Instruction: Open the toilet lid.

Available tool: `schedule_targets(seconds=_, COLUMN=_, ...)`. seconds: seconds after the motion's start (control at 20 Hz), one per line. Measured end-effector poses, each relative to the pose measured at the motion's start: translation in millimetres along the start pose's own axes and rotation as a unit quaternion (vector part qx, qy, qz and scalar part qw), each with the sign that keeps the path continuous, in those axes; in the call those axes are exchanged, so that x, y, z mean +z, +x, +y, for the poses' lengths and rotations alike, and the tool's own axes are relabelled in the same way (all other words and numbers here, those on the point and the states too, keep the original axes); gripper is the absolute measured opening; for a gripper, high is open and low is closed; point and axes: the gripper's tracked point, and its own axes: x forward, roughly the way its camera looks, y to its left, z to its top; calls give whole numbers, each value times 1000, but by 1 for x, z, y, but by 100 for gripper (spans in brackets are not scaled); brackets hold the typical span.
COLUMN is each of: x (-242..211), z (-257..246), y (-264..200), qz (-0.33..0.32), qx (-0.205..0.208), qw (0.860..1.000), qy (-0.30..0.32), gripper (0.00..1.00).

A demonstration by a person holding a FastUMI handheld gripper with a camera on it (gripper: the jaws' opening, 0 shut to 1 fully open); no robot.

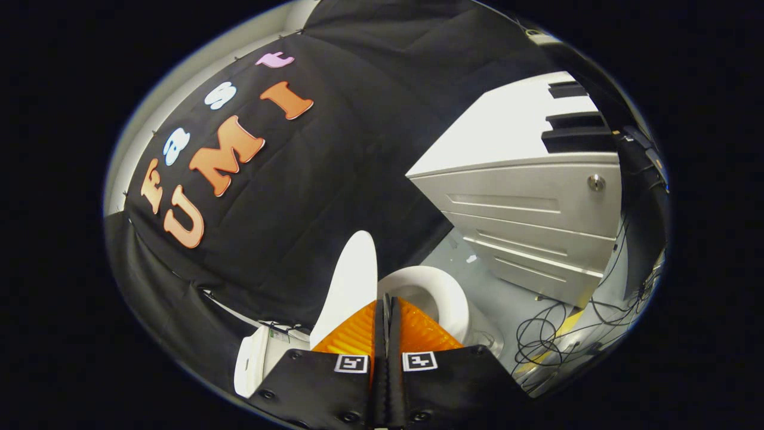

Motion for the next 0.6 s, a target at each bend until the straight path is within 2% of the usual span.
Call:
schedule_targets(seconds=0.35, x=15, z=62, y=-19, qz=-25, qx=47, qw=999, qy=-7, gripper=8)
schedule_targets(seconds=0.6, x=13, z=85, y=-24, qz=-34, qx=67, qw=997, qy=-11, gripper=7)
